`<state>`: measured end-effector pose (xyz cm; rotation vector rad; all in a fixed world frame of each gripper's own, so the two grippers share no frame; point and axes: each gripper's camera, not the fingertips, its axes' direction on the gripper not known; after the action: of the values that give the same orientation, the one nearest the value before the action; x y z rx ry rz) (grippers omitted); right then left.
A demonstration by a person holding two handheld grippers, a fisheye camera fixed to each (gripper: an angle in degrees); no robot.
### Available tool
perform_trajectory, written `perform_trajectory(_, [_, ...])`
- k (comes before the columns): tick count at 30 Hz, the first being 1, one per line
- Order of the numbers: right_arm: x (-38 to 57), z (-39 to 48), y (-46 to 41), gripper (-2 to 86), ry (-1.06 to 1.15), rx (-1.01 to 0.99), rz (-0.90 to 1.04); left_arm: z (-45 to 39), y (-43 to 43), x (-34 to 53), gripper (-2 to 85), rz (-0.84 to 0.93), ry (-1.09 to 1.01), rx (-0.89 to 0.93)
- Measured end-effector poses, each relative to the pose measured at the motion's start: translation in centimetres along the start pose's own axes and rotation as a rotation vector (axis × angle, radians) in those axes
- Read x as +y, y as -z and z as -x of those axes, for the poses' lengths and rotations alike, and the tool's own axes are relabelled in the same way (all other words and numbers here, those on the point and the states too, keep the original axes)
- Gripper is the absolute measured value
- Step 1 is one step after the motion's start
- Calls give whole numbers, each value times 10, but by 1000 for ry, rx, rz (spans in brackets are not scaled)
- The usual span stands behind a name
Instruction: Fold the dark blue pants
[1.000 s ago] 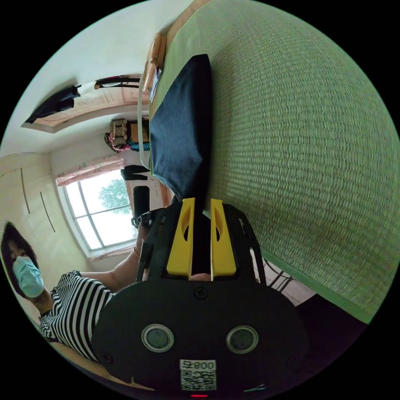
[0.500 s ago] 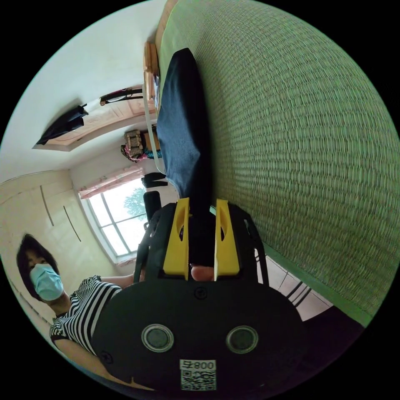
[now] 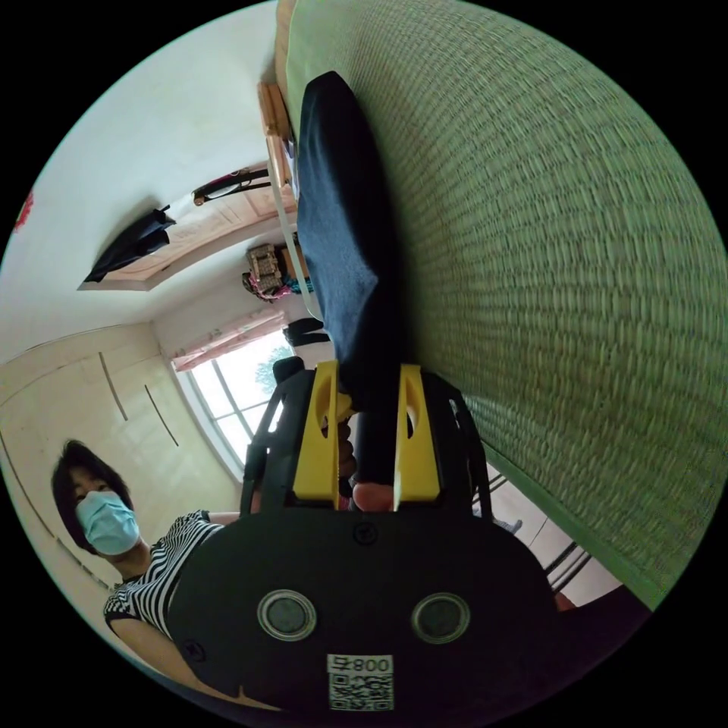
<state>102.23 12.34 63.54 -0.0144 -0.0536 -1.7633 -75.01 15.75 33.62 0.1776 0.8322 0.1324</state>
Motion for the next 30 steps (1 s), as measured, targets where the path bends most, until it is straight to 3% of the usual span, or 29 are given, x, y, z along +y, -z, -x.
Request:
perform_trajectory(18, [2, -7, -13, 77, -44, -44, 2, 15, 62, 55, 6, 2, -11, 6])
perform_trajectory(26, [2, 11, -23, 67, -6, -39, 21, 45, 148, 97, 5, -164, 60, -12])
perform_trajectory(30, [1, 28, -28, 64, 25, -79, 20, 67, 181, 113, 12, -265, 116, 84])
